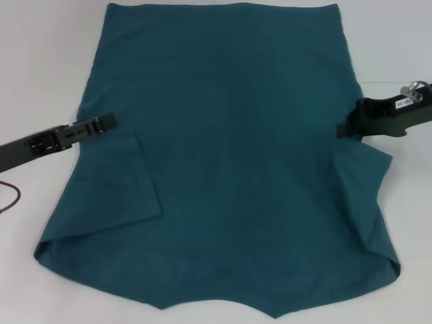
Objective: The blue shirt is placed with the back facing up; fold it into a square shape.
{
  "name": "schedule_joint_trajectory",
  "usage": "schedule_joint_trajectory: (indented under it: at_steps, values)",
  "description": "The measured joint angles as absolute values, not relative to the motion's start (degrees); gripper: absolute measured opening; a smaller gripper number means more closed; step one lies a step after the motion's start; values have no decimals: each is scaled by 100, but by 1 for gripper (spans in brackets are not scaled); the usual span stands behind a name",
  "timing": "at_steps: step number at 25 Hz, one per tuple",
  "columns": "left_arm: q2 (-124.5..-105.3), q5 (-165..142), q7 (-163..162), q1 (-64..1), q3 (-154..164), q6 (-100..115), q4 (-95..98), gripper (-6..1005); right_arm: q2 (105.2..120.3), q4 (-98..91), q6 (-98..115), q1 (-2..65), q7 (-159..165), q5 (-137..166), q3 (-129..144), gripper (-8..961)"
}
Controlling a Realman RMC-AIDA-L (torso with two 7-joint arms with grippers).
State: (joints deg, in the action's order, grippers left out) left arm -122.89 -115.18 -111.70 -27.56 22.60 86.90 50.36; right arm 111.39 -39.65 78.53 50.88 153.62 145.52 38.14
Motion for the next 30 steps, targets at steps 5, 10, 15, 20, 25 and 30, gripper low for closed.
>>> schedule_joint_trajectory:
  at_steps: [5, 10, 15, 20, 25, 30]
  values:
    - [-12298, -11490, -11171, -2716, 2144, 8656, 5036, 953, 11114, -3734, 7634, 5093, 15399, 14265, 3816, 3]
    - [-12298, -11393, -11165, -2683, 2136, 8599, 5026, 953, 11114, -3675, 7617, 5101, 15399, 14239, 3839, 3]
    - [-12306, -11371, -11137, -2670, 2135, 8563, 5026, 952, 11098, -3635, 7612, 5094, 15361, 14210, 3809, 18]
    - [-12305, -11365, -11121, -2666, 2136, 8552, 5026, 952, 11076, -3572, 7636, 4984, 14876, 13397, 3774, 92]
    - [-12303, -11364, -11142, -2643, 2136, 8544, 5028, 951, 10989, -3513, 7839, 4892, 14407, 12786, 3805, 166]
    - [-12256, -11371, -11358, -2612, 2135, 8538, 5028, 951, 10726, -3581, 8148, 4699, 14560, 12983, 3844, 408]
